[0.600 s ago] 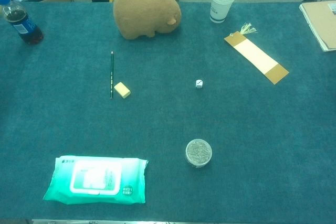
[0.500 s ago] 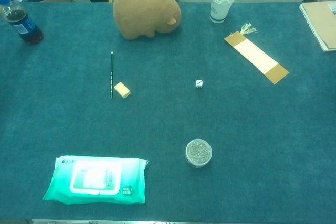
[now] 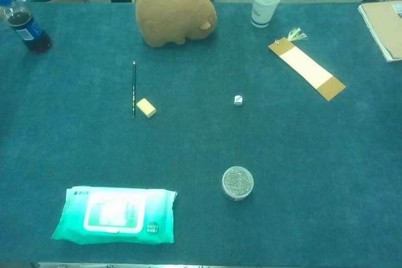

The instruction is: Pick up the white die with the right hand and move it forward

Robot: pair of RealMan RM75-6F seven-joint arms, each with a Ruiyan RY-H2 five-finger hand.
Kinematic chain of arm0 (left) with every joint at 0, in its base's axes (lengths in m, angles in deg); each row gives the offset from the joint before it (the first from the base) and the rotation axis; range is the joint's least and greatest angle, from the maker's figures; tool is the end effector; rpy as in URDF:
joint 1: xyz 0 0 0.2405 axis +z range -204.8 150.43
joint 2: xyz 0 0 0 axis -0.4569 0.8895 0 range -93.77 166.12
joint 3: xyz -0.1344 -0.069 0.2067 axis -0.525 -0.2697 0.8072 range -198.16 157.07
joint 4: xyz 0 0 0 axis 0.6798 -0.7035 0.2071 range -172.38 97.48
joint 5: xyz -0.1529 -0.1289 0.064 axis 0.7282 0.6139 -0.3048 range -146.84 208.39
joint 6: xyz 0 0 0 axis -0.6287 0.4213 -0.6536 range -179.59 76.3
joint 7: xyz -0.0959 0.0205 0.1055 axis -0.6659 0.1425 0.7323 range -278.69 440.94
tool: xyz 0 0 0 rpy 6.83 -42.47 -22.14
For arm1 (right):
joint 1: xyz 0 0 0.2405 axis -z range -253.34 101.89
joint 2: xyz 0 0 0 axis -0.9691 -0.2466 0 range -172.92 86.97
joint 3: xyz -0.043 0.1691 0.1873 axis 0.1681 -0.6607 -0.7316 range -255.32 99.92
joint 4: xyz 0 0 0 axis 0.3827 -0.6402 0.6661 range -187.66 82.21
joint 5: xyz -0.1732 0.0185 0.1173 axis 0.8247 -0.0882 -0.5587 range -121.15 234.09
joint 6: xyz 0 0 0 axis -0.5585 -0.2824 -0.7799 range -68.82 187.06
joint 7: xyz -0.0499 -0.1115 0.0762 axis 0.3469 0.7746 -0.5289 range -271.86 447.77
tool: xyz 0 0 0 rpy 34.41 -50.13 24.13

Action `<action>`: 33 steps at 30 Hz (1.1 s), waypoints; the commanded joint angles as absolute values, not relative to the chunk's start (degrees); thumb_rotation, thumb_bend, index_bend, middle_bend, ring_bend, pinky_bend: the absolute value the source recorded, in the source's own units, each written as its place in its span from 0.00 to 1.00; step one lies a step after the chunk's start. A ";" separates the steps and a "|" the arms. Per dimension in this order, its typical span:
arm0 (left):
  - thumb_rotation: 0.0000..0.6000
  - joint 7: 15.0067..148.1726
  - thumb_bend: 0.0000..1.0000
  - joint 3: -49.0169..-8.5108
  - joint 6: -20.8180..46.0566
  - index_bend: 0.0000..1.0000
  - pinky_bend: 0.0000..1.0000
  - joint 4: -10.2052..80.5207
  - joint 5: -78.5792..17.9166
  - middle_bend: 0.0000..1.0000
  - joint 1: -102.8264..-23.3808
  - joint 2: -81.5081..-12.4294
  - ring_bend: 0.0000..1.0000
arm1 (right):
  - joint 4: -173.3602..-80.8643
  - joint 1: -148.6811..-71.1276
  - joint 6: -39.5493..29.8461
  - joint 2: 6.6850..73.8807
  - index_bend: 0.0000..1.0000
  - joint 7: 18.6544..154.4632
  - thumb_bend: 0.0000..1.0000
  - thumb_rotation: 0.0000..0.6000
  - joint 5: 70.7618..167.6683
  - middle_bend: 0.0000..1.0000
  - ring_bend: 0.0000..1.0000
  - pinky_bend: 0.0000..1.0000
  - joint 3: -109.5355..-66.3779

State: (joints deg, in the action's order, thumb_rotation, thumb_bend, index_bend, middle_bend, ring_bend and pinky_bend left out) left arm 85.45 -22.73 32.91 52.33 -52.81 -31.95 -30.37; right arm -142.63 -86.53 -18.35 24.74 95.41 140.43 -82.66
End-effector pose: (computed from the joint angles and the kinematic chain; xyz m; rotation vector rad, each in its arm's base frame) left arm -0.3234 0.1784 0.1492 -1.3835 -0.8780 -0.8130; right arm -0.3015 -0.2205 0.1322 1.5042 -0.8394 0.8299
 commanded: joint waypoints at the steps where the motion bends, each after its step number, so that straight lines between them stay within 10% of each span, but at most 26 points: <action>1: 1.00 85.02 0.26 -22.43 33.25 0.34 0.38 51.99 -53.12 0.32 -31.61 -30.60 0.19 | -143.06 -86.55 -18.89 24.82 0.23 96.26 0.51 1.00 141.05 0.25 0.15 0.43 -82.46; 33: 1.00 83.83 0.26 -23.92 28.52 0.34 0.38 48.92 -52.07 0.32 -35.31 -31.16 0.19 | -156.87 -95.97 -10.74 24.40 0.29 115.99 0.51 1.00 141.98 0.47 0.37 0.48 -84.86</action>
State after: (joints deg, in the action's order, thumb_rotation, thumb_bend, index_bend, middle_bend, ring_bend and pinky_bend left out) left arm 83.82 -23.91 28.52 48.92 -52.08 -35.30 -31.17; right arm -156.42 -95.49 -11.35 24.22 115.27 142.33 -84.63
